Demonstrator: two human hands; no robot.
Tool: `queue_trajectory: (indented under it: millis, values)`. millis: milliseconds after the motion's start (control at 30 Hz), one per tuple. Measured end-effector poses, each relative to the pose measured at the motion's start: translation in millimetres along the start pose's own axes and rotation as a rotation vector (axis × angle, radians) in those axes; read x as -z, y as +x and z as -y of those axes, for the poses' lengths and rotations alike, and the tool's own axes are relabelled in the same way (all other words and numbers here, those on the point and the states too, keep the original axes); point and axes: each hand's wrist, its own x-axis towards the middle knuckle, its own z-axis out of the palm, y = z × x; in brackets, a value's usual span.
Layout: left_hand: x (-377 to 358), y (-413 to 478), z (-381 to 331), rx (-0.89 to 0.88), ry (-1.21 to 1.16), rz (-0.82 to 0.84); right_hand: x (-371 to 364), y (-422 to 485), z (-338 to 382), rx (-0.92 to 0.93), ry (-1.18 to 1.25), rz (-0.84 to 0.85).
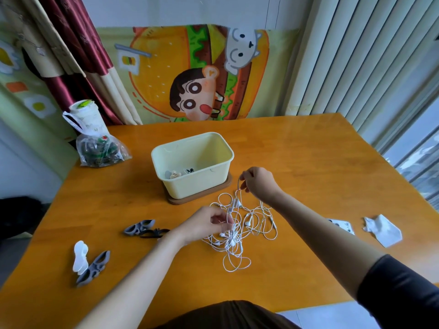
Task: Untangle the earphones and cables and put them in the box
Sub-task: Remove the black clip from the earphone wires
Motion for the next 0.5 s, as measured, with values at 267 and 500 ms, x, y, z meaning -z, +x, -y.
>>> queue_trajectory:
  millis: [267,500]
  values:
    - [6.9,9.6,14.2,0.132,0.053,-0.235,0.2,-7.0,2.3,0.068,0.020,-0.001]
    - [23.8,13.3,44.2,0.296,0.250,-0.376,-3.1,-16.1,7.1,0.204,0.081,-0.100]
